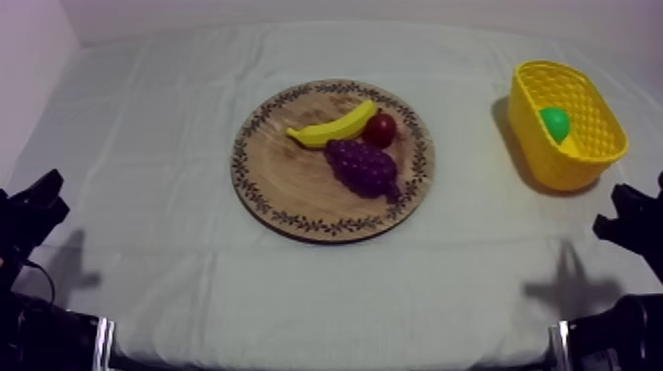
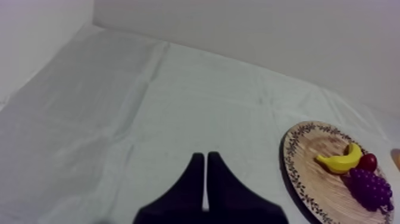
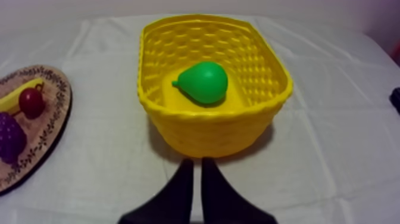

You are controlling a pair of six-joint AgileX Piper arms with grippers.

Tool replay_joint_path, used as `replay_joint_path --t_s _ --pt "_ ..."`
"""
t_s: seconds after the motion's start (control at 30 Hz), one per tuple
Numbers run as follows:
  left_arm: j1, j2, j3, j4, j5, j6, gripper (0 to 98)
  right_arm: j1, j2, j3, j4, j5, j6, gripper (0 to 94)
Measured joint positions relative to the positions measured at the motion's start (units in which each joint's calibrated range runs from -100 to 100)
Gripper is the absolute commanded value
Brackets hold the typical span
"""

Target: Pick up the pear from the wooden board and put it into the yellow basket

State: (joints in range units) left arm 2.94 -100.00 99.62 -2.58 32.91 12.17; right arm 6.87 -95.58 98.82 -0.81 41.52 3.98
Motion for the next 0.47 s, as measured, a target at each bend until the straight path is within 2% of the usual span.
replay_joint_path --t_s 0.2,0.47 --pt "0.00 0.00 0.00 0.00 0.00 0.00 0.1 0.09 -0.19 0.78 -0.05 -3.24 -0.32 0.6" --pt "0.00 0.00 0.00 0.00 0.00 0.00 0.1 0.09 -0.19 0.92 -0.17 -3.38 7.79 0.3"
